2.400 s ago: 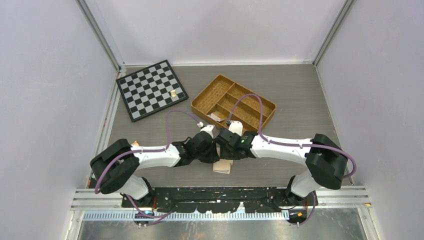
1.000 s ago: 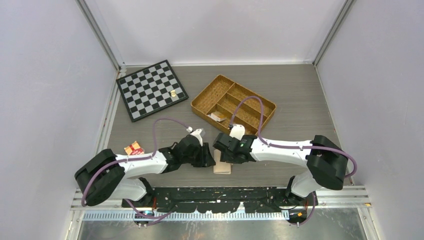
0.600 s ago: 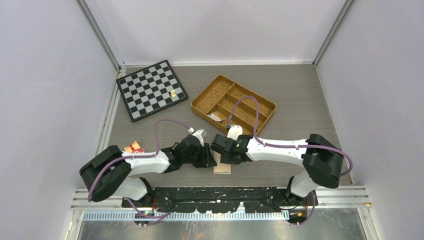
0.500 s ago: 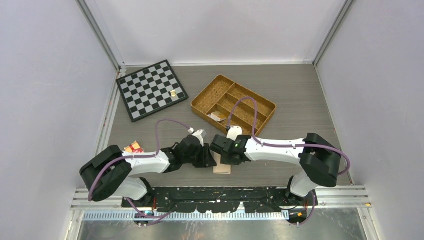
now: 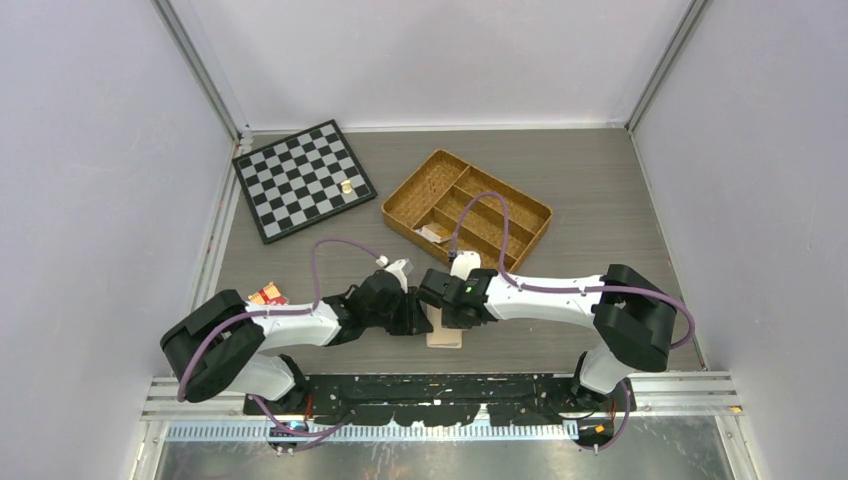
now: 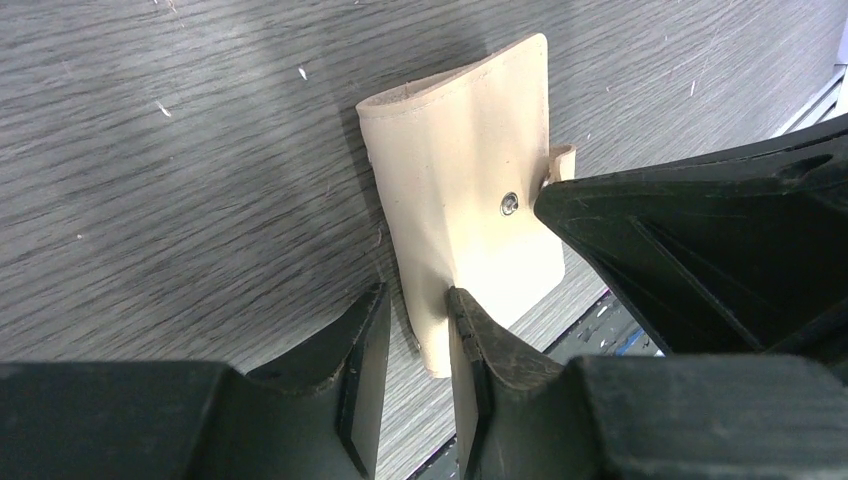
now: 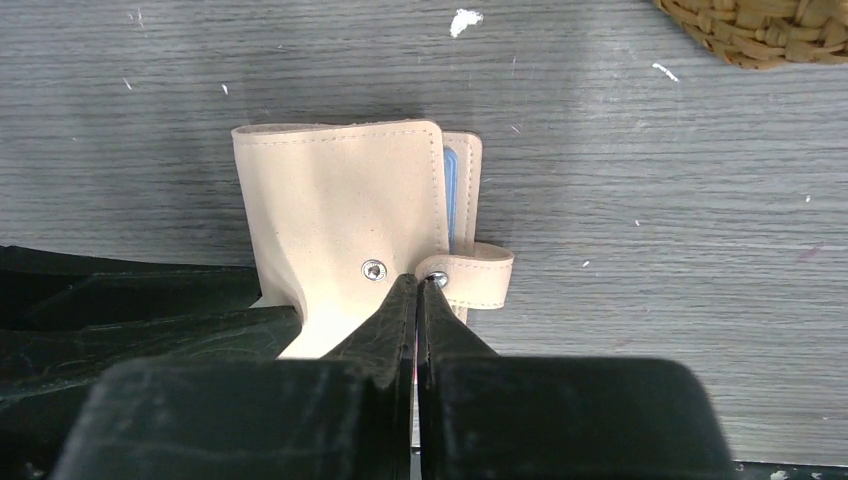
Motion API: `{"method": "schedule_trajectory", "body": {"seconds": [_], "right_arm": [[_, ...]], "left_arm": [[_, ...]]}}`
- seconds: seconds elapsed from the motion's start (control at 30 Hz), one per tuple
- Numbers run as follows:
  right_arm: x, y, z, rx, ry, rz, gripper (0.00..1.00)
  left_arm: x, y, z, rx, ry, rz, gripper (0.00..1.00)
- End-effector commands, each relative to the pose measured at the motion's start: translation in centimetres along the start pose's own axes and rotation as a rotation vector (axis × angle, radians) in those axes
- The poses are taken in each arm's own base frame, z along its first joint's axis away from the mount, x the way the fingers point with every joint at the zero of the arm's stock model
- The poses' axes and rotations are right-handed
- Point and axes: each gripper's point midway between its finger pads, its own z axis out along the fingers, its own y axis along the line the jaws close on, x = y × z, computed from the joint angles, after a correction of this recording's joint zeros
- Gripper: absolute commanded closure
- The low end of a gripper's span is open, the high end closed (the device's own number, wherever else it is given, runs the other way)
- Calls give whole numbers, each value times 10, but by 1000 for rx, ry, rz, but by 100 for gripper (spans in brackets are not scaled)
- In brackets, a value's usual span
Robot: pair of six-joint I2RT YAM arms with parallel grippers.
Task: Put the credit cards into the card holder
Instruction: Close the card holder at the center of the board.
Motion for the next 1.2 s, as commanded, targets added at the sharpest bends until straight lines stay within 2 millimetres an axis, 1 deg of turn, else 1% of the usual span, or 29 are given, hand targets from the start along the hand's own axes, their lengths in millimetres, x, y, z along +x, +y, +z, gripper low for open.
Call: {"method": "schedule_trajectory", "body": {"seconds": [0.0,0.13,0.27,0.33,0.43,0.47,0.57,0.7,0.97,1.17], "right_arm": [[-9,8,-3,-19,-44,9,100],[-15,9,-11,-79,-77,0,100],[-19,14,-19,-177,-101,-12,100],[-18,14,-19,-212,-94,-13,99],[-20,19,-18,-281,-84,-13,100],[-19,24,-18,-320,-76,-13,99],[-19,29,-14,-404,-53,2,99],[-19,29,-12,-483,-26,29,100],[-19,37,-24,-638,16,49,100],[-16,35,-23,-644,46,38,100]], "left_arm": [[-4,3,3,-19,-11,10,70],[-4,7,4,-41,-6,19,71],[-5,10,3,-63,-10,34,71],[-5,14,2,-81,-8,43,71],[-6,18,1,-108,-6,60,72],[-6,19,1,-112,-5,64,72],[-7,19,1,-118,-4,74,71],[-8,20,0,-135,-1,88,71],[-9,22,-1,-154,3,102,71],[-9,22,0,-160,8,110,71]]}}
